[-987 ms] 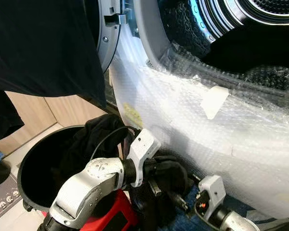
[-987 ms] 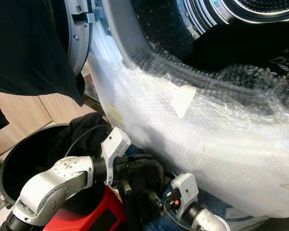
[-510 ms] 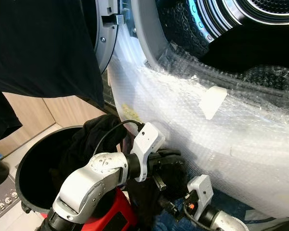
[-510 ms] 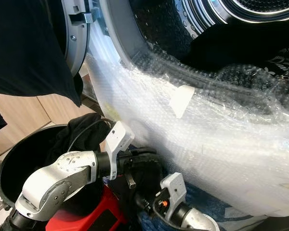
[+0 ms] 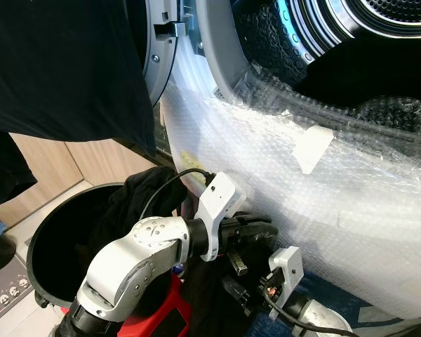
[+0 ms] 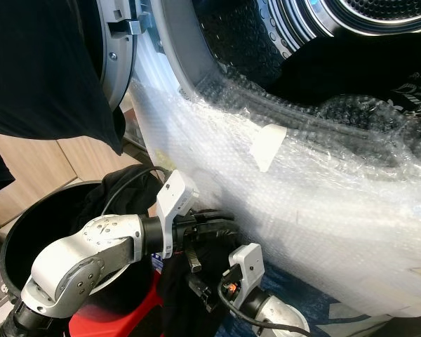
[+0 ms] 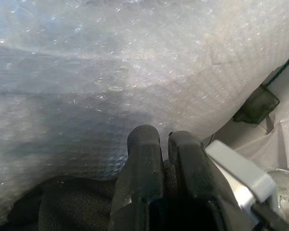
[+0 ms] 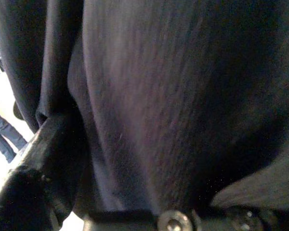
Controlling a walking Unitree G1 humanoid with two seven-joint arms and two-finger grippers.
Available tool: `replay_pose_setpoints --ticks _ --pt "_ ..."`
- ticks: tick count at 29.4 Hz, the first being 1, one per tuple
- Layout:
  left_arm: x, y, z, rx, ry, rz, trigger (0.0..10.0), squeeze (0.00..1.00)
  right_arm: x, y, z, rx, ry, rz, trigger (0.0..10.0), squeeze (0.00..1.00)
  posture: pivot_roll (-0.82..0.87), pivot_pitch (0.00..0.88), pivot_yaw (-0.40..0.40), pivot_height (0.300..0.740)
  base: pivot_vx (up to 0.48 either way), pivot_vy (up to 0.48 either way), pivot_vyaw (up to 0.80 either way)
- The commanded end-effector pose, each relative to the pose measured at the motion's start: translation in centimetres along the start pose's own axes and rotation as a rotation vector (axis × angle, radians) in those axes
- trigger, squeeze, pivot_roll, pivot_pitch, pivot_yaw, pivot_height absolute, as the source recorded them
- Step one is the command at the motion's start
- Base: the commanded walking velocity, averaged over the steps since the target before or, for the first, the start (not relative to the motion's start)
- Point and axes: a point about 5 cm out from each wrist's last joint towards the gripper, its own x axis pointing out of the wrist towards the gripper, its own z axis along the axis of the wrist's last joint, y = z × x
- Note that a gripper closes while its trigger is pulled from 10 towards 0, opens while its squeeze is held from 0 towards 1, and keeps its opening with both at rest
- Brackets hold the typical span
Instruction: Clothes washing
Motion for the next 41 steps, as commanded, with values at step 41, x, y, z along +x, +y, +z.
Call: replay_pose_setpoints --ticks 41 --pt "2.2 -2.0 2.8 -0.066 -0.077 -0.097 10.0 0.0 3.0 0.0 -0.8 -0.125 -0.015 -0.014 10.0 0.0 0.11 0.092 0.024 0.74 0.0 0.0 0.0"
